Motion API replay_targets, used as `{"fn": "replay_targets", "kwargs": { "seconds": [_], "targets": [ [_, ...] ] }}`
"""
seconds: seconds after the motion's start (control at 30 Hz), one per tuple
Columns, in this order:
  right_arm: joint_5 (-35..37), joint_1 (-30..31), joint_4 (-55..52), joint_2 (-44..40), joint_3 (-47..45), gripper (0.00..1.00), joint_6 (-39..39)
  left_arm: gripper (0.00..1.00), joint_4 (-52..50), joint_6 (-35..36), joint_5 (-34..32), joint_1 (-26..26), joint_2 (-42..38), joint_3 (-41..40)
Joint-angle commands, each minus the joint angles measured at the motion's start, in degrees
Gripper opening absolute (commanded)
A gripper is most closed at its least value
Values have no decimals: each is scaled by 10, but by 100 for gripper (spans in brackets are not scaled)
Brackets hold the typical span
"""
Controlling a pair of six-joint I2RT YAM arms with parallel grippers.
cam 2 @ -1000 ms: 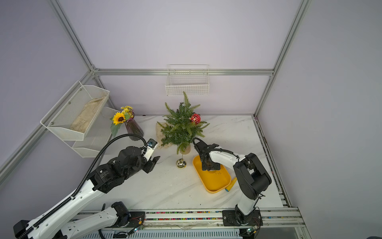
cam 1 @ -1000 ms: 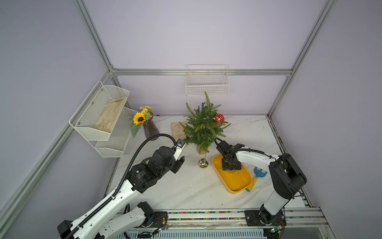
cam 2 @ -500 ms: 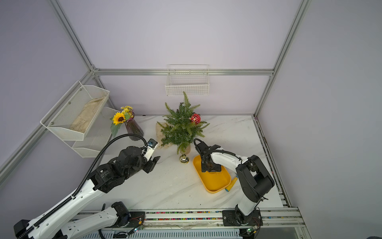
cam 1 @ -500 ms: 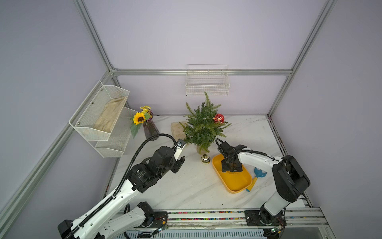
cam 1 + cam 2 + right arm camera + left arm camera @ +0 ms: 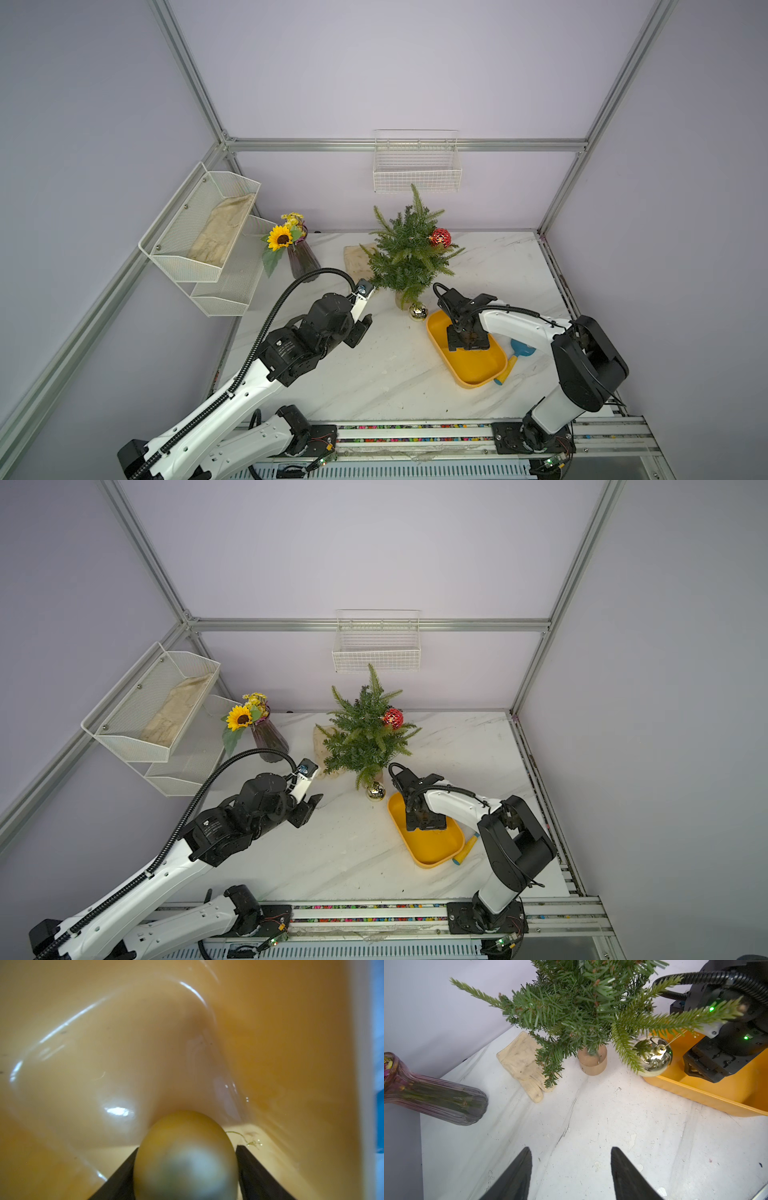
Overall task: Decorate the small christmas tree with ornaments
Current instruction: Pick up an ornament from the container.
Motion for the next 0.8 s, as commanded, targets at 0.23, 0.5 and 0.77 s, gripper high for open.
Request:
{"fn": "replay_targets", "kwargs": {
  "seconds": [0.23,0.5,0.77],
  "targets": [
    [68,3,13,30,25,71,-8,61,20,7,-1,2,-2,-18],
    [68,3,26,30,23,67,-13,61,20,7,-1,2,0,-18],
    [67,3,29,12,25,64,-10,61,21,7,-3,2,0,-18]
  ]
}}
